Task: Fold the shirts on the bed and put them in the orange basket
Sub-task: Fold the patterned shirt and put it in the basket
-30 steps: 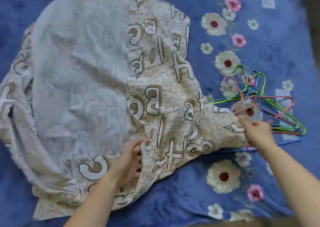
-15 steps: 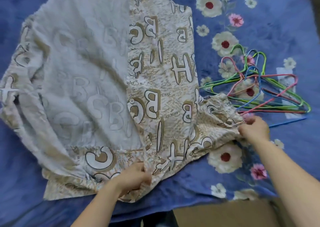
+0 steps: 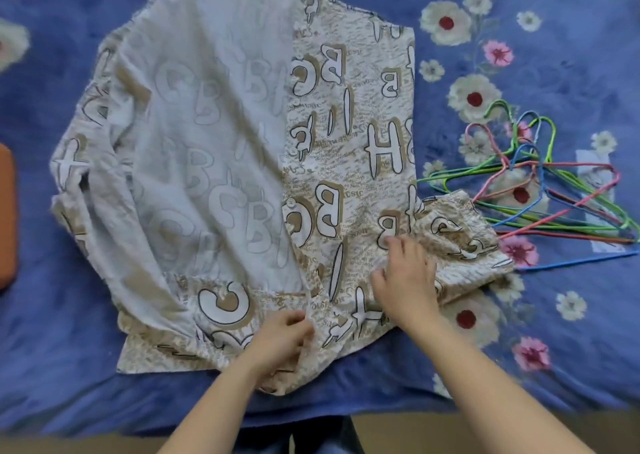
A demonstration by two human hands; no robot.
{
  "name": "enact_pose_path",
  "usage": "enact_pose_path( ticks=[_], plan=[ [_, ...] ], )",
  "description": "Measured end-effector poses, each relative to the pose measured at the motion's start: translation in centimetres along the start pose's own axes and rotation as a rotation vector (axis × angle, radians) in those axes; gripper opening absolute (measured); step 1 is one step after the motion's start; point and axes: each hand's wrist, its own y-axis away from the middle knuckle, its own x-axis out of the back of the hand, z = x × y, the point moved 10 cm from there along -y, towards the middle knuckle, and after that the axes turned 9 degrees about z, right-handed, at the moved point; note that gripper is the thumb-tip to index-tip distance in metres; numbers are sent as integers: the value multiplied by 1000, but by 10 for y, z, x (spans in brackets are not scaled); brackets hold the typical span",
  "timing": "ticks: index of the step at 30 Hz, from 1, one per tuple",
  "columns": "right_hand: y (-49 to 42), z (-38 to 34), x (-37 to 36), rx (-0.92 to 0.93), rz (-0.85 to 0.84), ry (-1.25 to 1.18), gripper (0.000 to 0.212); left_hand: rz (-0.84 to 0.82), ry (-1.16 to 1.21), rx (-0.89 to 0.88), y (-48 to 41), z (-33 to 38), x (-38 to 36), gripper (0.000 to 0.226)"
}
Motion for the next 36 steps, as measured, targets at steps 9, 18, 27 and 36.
enact_pose_path(
  ticks=[9,18,27,36],
  plan=[
    [38,-99,-48,57,-198,-117,58,1248,-88,-137,62,12,203,76],
    [46,-147,-65,162,-428,68,27,925,103,-43,37,-38,224,64],
    [-37,-167,-22,-344,-231,-803,18,802,-683,-746,68,92,175,64],
    [-72,-215,-38,-129,-262,-495,70,-20,-657,-384,-6,42,108,51]
  ],
)
